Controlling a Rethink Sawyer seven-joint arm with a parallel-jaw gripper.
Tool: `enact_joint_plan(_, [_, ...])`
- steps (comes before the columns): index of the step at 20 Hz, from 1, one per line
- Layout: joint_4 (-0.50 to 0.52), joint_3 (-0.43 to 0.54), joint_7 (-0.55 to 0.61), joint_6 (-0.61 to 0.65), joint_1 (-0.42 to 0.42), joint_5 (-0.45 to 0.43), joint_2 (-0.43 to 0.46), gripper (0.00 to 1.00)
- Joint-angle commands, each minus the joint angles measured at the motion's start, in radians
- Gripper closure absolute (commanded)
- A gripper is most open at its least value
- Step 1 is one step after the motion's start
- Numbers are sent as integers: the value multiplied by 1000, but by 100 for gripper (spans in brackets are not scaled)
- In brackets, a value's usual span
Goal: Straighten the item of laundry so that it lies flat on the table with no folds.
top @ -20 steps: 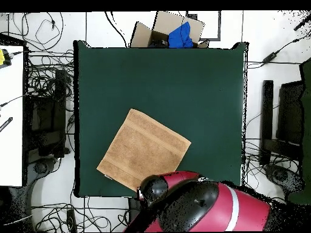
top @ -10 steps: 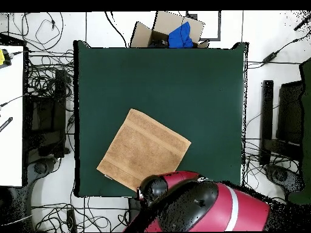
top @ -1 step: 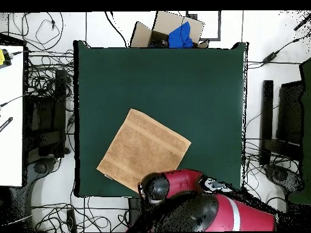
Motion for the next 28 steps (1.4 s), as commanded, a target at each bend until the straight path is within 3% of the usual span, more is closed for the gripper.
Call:
enact_joint_plan(1, [-9, 26, 205, -16, 67, 111, -158, 0])
enact_joint_plan(7, [7, -30, 147, 149, 96, 161, -340, 0])
enact_joint_plan(13, [41, -30, 164, 82, 108, 179, -387, 0])
enact_joint_plan(18, [46, 32, 88, 35, 30, 172, -443, 0])
enact_joint_plan(28, [12, 48, 77, 9, 0, 143, -437, 0])
